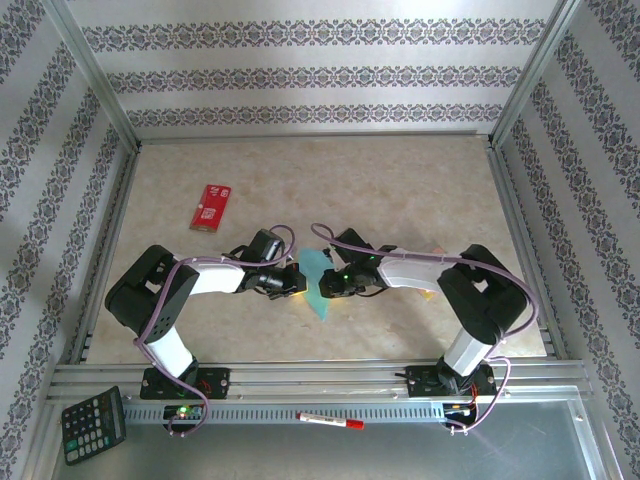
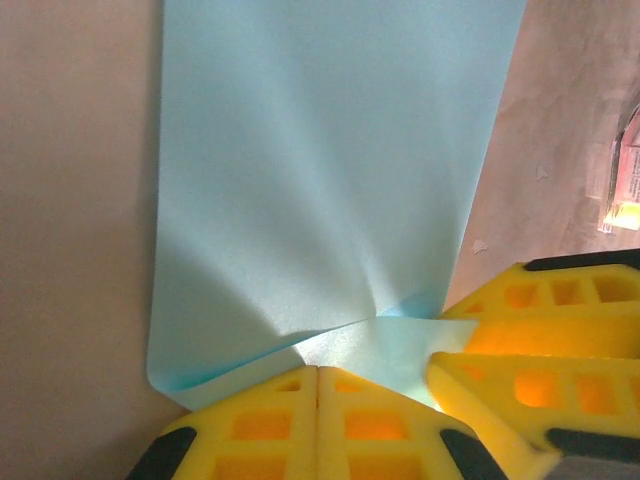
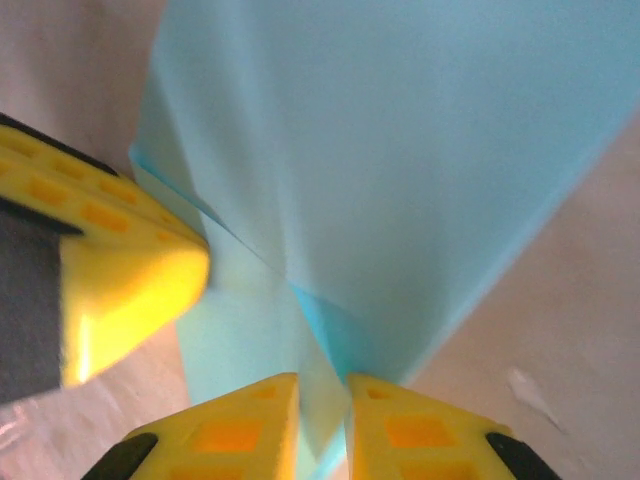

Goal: Fold a paper plane with a square sheet of paper (pick it up from the middle)
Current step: Third fold the triangle at the center of the table.

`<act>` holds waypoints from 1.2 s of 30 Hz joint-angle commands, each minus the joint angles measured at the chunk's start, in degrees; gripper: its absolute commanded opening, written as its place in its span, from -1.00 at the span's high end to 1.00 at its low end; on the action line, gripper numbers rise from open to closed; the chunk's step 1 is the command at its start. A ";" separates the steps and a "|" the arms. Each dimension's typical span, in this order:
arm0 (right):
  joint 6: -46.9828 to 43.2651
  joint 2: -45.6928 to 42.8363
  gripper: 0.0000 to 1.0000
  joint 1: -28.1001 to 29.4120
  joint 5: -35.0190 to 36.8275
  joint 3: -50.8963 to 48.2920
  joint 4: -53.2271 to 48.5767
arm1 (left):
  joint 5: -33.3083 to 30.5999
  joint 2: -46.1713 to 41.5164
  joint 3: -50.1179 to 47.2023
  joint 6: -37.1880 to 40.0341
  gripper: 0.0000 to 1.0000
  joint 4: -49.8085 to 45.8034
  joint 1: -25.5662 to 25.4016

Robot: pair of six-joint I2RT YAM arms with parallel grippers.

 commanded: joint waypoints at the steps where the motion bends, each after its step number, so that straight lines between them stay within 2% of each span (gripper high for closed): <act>1: -1.29 -5.18 0.54 -0.95 2.78 0.00 -7.07 | -4.30 2.49 -2.38 2.31 1.00 -7.24 0.59; 4: 0.82 -9.45 0.51 -0.02 1.90 -2.23 -6.09 | -4.35 2.45 -2.48 2.37 1.00 -7.46 0.61; 8: 6.49 -12.00 0.53 4.12 -0.34 -5.69 0.41 | -5.24 2.13 -2.70 2.56 1.00 -8.04 0.61; 15: 12.02 -6.38 0.72 9.91 -1.54 -5.27 9.81 | -6.53 2.12 -2.71 2.66 1.00 -9.11 0.55; 25: 10.55 -0.38 0.83 9.85 -1.53 -3.46 8.04 | -9.69 3.00 -1.40 4.36 1.00 -13.40 -0.32; 36: 10.76 0.36 0.89 9.41 -1.62 -6.71 6.85 | -11.86 4.22 -0.89 5.82 1.00 -16.44 -0.70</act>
